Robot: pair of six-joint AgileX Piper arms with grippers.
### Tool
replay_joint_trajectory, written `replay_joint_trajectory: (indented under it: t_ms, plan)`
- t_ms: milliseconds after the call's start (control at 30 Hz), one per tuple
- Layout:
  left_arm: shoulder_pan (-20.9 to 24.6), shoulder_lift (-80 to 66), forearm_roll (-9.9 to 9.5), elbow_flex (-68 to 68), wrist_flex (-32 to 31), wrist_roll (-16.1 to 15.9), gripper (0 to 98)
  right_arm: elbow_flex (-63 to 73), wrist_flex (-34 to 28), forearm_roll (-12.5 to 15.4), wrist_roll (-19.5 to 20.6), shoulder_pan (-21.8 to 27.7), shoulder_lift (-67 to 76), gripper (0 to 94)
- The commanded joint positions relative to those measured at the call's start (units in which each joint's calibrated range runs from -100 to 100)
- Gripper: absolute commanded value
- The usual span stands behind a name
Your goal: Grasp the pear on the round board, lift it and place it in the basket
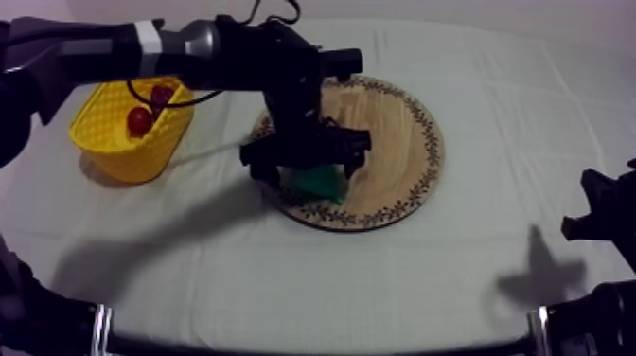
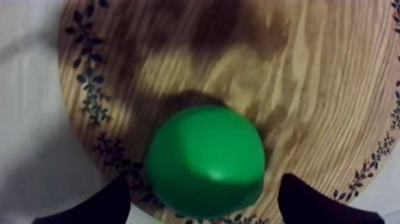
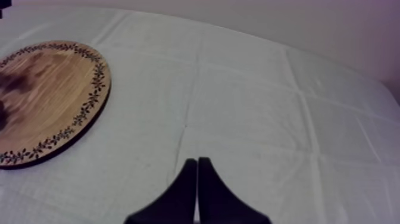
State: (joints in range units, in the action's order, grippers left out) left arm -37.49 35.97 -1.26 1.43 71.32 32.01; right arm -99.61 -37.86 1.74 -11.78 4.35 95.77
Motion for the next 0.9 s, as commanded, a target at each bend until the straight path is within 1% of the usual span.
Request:
replay_joint_trajectory:
  t_ms: [0,367,567,633,867]
  plan:
    - [0.04,1.43,0.09,-1.70,0.90,-0.04,90.7,-0.05,0.11,-0.01,-0.01,0.01,-0.01,0.5]
    - [0.30,7.41,0.52,-10.50,8.20,-0.21,89.2,-0.05,0.11,-0.01,-0.01,0.01,-0.01,0.5]
    - [0.79,9.47,1.00,-13.12,10.91,-0.49,86.8,-0.05,0.11,-0.01,-0.01,0.01,-0.01,0.5]
    - [0.86,9.93,1.09,-13.62,11.49,-0.66,83.4,-0.05,0.11,-0.01,-0.01,0.01,-0.01,0.5]
    - [0.92,10.55,1.05,-14.45,12.07,-1.92,63.8,-0.05,0.11,-0.01,-0.01,0.01,-0.01,0.5]
